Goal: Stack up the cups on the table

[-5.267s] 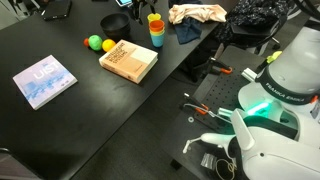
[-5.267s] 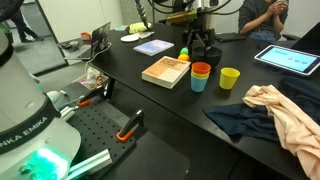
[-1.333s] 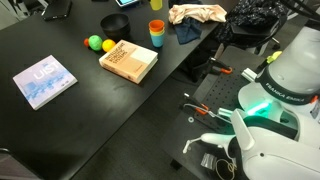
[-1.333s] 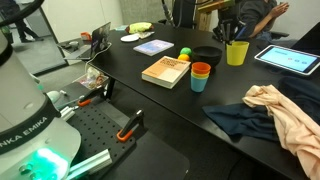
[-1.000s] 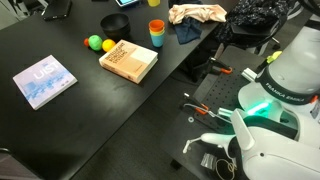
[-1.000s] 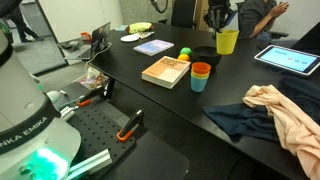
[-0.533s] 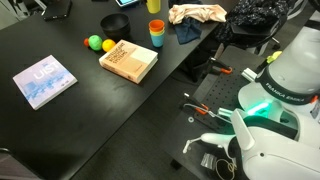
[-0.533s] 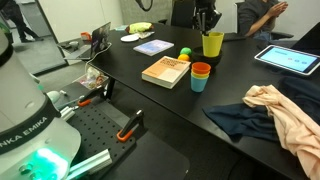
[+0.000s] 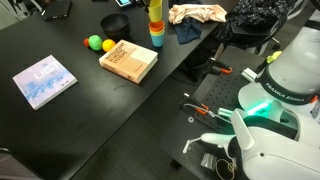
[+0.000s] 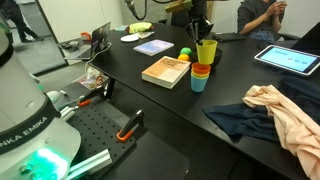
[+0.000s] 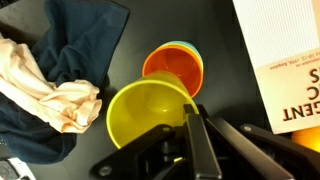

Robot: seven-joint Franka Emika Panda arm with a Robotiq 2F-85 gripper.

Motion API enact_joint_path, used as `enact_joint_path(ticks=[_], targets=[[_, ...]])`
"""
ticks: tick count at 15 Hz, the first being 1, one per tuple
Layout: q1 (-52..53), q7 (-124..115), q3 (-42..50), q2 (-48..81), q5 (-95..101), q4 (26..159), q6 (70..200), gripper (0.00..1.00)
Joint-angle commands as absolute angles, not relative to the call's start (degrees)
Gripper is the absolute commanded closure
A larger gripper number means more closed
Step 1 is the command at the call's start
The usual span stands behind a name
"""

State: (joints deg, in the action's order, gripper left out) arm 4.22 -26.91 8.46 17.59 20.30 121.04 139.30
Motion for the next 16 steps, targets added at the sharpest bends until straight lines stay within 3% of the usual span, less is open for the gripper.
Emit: enact_joint_path(ticks=[1,8,9,10,16], targets=[[4.8,-29.1,8.8,16.5,21.6,123.4,141.6,0.99],[5.3,-30.1,9.2,17.5,21.8,124.5,143.1,0.99],[5.3,-30.5,9.3,17.6,21.8,124.6,142.9,0.81],[5.4,-30.8,9.3,17.6,21.8,124.6,142.9,0.7],[5.5,-30.7,8.8,17.0,20.8,124.2,138.9,0.25]])
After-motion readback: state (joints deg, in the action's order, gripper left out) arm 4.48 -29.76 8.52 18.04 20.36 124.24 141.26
